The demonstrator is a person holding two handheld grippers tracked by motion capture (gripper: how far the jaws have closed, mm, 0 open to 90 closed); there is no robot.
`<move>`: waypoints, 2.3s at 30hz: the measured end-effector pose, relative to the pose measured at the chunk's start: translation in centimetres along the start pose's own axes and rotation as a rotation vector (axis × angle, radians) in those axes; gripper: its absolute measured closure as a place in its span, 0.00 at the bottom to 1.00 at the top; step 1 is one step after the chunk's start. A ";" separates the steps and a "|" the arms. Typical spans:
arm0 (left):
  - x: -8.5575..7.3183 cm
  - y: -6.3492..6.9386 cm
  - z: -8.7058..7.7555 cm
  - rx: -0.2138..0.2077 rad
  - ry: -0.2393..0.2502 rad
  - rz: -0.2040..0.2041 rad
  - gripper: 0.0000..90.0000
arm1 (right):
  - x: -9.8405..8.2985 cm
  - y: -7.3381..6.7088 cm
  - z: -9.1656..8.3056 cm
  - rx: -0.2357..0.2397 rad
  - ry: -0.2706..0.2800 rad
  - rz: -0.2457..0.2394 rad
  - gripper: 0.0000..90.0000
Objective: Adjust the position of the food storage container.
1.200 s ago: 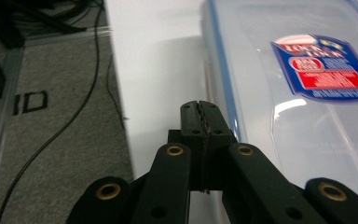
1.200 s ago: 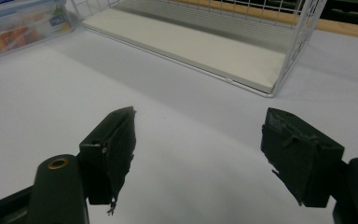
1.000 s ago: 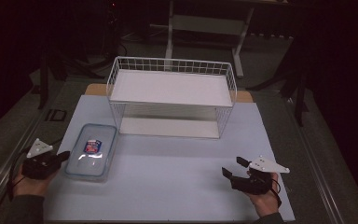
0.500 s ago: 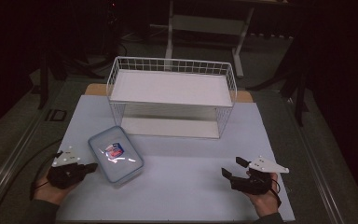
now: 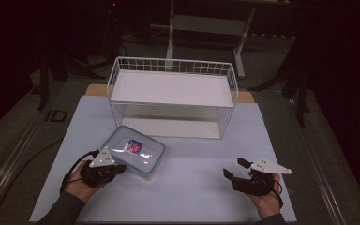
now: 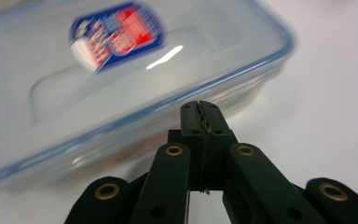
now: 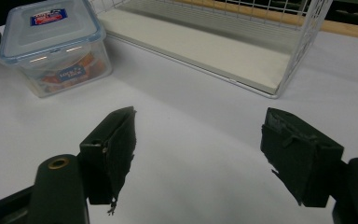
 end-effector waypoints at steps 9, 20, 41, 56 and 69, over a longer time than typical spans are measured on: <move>-0.1 -4.6 -2.5 0.206 0.050 -0.116 0.99 | 0.0 0.0 0.0 0.002 0.001 0.001 0.29; -3.5 -9.4 -1.1 0.313 -0.030 -0.321 0.99 | 0.0 0.1 0.0 0.002 0.004 0.004 0.29; -1.3 -3.0 0.5 0.103 0.050 -0.239 0.99 | 0.0 -0.1 0.2 0.006 -0.006 -0.003 0.29; 1.4 0.4 2.7 0.006 0.089 -0.201 0.99 | 0.0 -0.2 0.3 0.008 -0.009 -0.010 0.29; 0.9 0.0 2.9 0.061 0.080 -0.222 0.77 | -0.1 -0.3 0.3 0.008 -0.011 -0.011 0.29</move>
Point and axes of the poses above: each handheld gripper's, and its own axes: z roughly forward along the jaws, x roughly out of its top, y roughly to its right, the point moved 1 cm from there along z, roughly forward along the jaws, and after that the axes turned 11 degrees about z, right-handed, at the moved point
